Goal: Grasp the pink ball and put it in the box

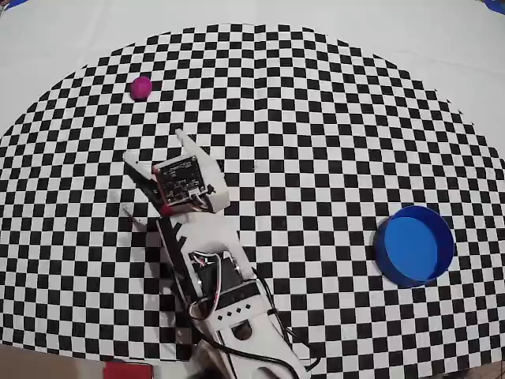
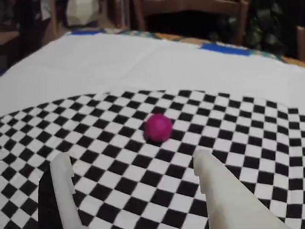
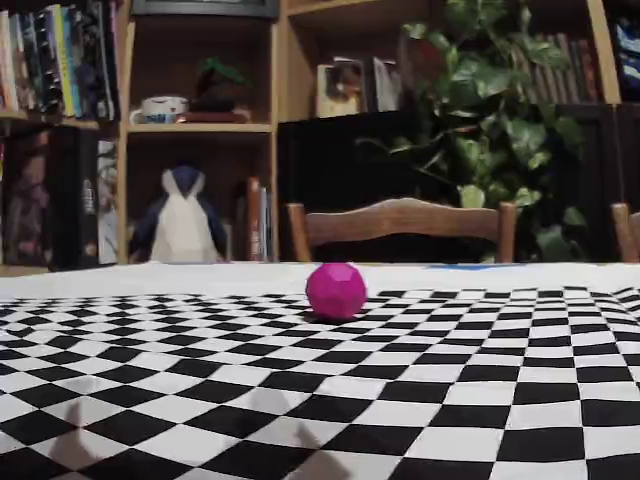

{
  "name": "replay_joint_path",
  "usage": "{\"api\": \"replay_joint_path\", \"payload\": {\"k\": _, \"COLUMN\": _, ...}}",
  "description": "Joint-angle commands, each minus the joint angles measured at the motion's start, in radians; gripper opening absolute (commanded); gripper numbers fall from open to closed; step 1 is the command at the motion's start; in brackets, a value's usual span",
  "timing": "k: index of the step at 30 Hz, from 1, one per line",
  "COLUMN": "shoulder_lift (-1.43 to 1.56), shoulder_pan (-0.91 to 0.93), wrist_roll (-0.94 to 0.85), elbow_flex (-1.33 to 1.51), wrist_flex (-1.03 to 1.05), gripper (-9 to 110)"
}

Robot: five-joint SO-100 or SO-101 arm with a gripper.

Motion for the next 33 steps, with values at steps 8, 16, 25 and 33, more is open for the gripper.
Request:
{"api": "replay_joint_path", "payload": {"k": 8, "shoulder_lift": -0.048, "shoulder_pan": -0.002, "wrist_roll": -0.002, "elbow_flex": 0.008, "wrist_flex": -0.014, "gripper": 30}}
{"api": "replay_joint_path", "payload": {"k": 16, "shoulder_lift": -0.112, "shoulder_pan": 0.000, "wrist_roll": 0.002, "elbow_flex": 0.006, "wrist_flex": -0.067, "gripper": 30}}
{"api": "replay_joint_path", "payload": {"k": 25, "shoulder_lift": -0.327, "shoulder_pan": -0.002, "wrist_roll": 0.002, "elbow_flex": -0.077, "wrist_flex": -0.141, "gripper": 30}}
{"api": "replay_joint_path", "payload": {"k": 33, "shoulder_lift": -0.532, "shoulder_pan": -0.009, "wrist_roll": 0.012, "elbow_flex": -0.195, "wrist_flex": -0.202, "gripper": 30}}
